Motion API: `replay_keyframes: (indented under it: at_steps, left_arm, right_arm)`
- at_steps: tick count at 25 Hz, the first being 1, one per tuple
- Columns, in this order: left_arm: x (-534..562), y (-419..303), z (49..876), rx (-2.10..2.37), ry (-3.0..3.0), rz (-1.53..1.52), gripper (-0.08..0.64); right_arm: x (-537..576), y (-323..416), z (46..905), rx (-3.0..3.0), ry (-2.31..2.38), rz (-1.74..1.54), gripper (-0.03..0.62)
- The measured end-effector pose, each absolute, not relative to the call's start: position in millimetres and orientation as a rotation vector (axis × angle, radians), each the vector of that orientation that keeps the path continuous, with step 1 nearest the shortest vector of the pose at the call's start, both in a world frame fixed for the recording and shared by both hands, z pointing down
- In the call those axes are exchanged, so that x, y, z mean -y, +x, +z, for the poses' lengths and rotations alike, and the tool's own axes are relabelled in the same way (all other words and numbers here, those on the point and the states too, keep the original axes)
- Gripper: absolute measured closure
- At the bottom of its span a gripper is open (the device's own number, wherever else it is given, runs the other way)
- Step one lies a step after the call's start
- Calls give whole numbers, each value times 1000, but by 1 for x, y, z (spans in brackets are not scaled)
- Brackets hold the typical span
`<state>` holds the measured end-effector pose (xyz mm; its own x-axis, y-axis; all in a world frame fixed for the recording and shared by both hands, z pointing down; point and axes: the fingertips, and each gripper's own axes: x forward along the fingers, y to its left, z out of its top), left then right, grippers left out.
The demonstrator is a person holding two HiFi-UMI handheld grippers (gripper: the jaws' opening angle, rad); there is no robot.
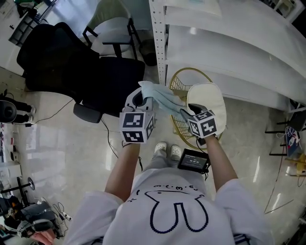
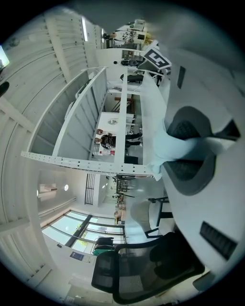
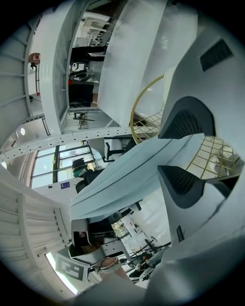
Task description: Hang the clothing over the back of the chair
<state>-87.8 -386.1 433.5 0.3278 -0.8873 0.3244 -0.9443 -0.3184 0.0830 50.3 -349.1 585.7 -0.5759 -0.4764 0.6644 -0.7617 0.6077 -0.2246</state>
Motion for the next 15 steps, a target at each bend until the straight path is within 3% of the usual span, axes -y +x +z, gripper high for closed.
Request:
replay_keyframes:
  at_steps: [15]
  left_arm:
    - [377, -90, 521, 1506, 2217, 528, 540]
  right_arm:
    - [342, 52, 549, 2388, 979, 712, 440]
